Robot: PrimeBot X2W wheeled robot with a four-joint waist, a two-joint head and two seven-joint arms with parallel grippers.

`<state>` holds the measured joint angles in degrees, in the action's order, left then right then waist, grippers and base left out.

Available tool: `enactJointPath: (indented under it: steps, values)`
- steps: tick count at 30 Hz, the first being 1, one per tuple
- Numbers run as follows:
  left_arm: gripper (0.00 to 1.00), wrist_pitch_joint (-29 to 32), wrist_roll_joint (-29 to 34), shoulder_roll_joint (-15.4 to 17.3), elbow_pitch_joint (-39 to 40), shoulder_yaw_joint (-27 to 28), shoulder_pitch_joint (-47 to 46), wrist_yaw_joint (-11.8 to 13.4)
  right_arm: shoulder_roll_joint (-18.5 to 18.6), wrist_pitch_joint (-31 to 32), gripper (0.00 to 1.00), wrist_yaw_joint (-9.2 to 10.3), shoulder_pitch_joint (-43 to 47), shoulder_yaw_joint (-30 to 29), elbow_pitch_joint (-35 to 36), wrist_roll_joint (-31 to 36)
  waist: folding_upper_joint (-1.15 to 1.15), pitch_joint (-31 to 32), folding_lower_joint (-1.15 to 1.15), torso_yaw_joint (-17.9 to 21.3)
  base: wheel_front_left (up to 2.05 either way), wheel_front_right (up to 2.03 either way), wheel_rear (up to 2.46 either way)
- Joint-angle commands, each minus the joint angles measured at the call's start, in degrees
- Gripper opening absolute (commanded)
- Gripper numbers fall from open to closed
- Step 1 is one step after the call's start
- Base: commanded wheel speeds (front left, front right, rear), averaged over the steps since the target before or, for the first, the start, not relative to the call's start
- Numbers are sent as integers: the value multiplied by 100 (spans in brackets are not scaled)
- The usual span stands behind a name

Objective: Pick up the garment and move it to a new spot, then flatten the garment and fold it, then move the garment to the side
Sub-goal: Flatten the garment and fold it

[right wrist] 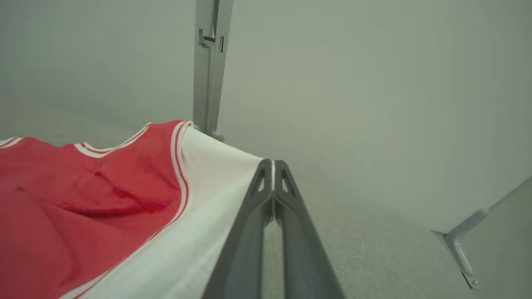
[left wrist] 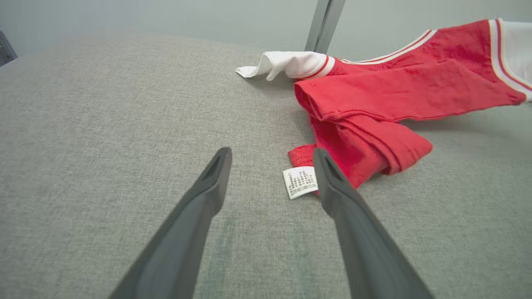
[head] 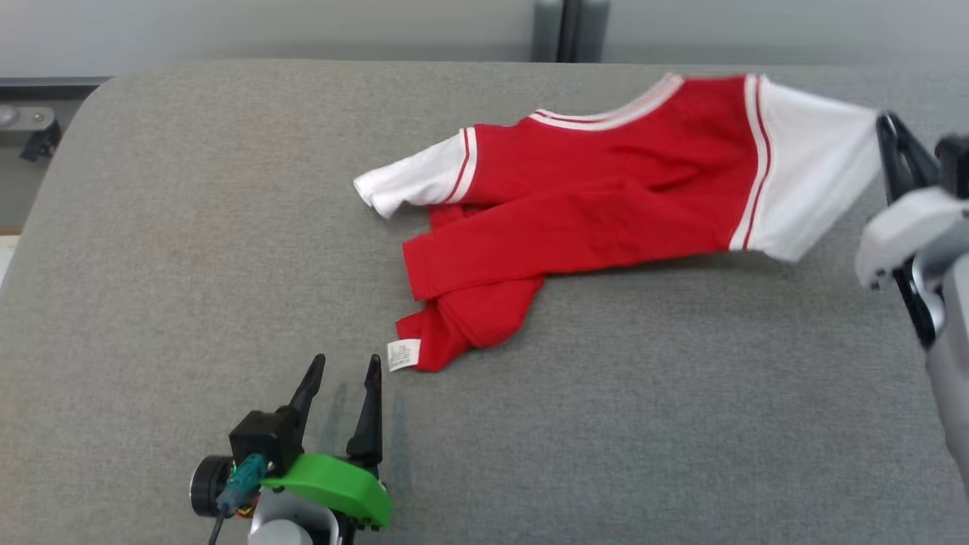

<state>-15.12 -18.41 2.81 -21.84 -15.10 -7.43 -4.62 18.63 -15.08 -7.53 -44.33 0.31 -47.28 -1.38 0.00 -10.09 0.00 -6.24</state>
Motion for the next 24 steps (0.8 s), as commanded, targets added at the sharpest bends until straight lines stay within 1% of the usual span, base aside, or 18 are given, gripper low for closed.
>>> enactJointPath:
  steps: [1, 3, 4, 5, 6, 11, 15, 20, 24]
  values:
    - [100, -1, 29, 21, 30, 3, -110, -29, -22, -11, 0, 9, 288, -184, 75, 6, 0, -135, 0, 306, 0, 0, 0]
    - [100, -1, 70, 20, 33, -22, -163, -53, -98, -11, 0, 9, 772, -478, 185, 45, 0, -168, 0, 426, 0, 0, 0]
    - [100, -1, 77, 20, 30, -30, -183, -60, -163, -11, 13, 9, 965, -589, 238, 44, 0, -181, 0, 479, 0, 0, 0]
    - [100, -1, 76, 21, 22, -47, -207, -72, -240, -11, 55, 9, 1191, -685, 315, 73, 0, -197, 0, 526, 0, 0, 0]
    - [100, -1, 69, 20, 9, -61, -231, -78, -300, -11, 100, 9, 1353, -734, 375, 102, 0, -215, 0, 568, 0, 0, 0]
    - [100, -1, -7, 21, -58, -101, -465, -68, -635, -11, 100, 9, 1917, -999, 972, 193, 0, -338, 0, 731, 0, 0, 0]
    - [100, -1, -130, 22, -111, -93, -710, -13, -885, -11, 100, 9, 2111, -1108, 1414, 253, 0, -495, 0, 809, 0, 0, 0]
    - [100, -1, -314, 22, -393, -23, -1035, 34, -1151, -11, 100, 9, 2167, -1121, 1698, 288, 0, -697, 0, 869, 0, 0, 0]
    - [100, -1, -514, 23, -619, -2, -1239, -49, -1256, -11, 100, 9, 2141, -1092, 1782, 292, 0, -790, 0, 906, 0, 0, 0]
